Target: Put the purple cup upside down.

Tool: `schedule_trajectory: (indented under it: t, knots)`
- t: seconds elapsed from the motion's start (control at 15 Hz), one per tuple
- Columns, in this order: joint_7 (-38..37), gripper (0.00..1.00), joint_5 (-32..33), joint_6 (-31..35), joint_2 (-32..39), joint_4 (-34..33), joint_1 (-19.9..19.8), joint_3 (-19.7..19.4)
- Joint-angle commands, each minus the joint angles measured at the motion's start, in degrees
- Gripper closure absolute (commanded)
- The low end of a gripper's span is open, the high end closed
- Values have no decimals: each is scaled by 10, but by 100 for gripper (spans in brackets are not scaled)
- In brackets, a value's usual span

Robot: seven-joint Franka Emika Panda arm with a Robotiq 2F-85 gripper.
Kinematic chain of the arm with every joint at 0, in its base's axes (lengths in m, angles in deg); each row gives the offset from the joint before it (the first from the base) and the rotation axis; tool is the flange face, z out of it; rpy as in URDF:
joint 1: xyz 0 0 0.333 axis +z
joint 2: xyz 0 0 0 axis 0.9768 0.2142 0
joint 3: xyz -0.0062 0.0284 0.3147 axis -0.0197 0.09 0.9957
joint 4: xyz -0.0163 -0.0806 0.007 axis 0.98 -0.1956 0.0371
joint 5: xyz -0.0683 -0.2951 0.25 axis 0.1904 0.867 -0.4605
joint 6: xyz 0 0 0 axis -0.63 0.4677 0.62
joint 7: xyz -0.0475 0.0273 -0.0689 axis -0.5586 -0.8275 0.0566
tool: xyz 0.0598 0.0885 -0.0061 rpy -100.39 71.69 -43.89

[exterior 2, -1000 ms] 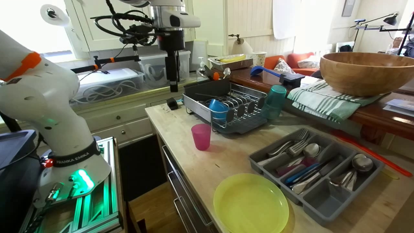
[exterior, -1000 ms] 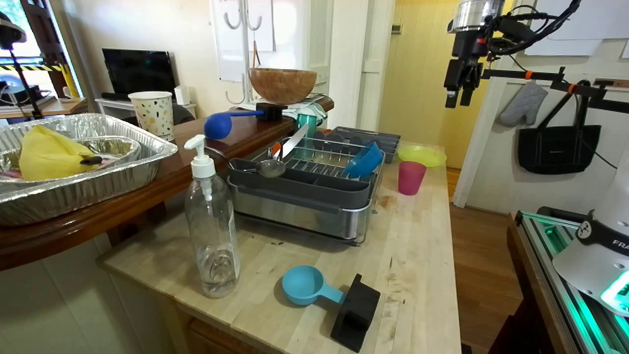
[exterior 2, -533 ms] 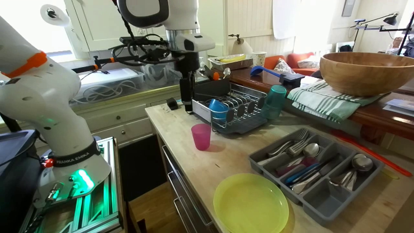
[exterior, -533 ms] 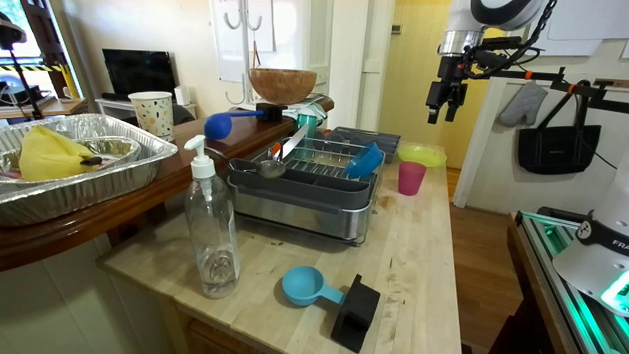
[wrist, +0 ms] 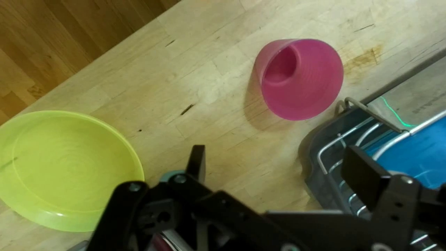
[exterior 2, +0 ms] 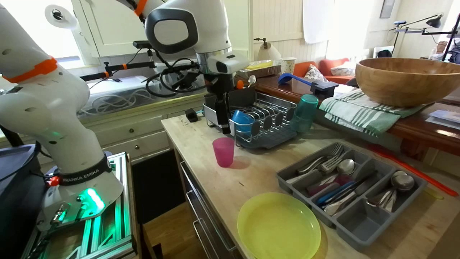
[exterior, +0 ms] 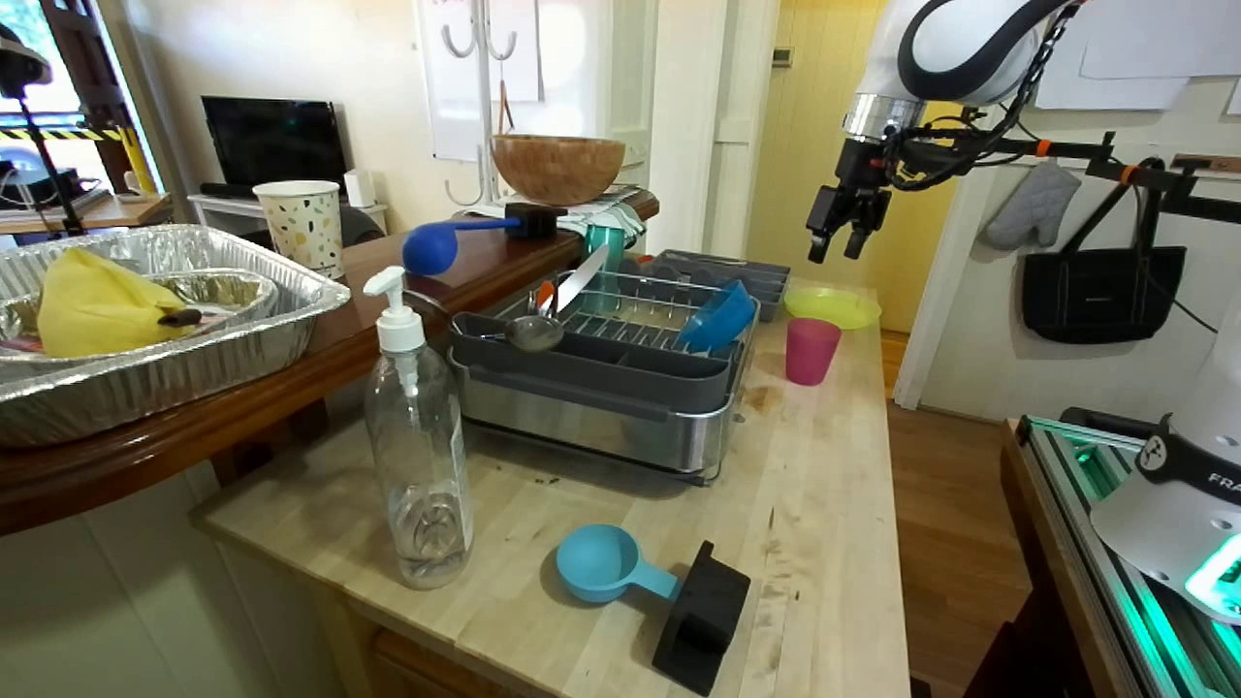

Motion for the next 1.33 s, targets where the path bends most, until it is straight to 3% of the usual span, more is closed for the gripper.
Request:
schedule_trajectory:
  t: [0.0,0.4,0.73,0.93,1.27]
  knots:
    - [12,0,-9,0,1,5,4,2]
    - [50,0,-6,25,25,28,5,-6]
    - [78,0,-1,88,54,47,1,-16]
    - [130,0,-42,133,74,56,16,-33]
    - [213,0,-103,147,113,46,34,-38]
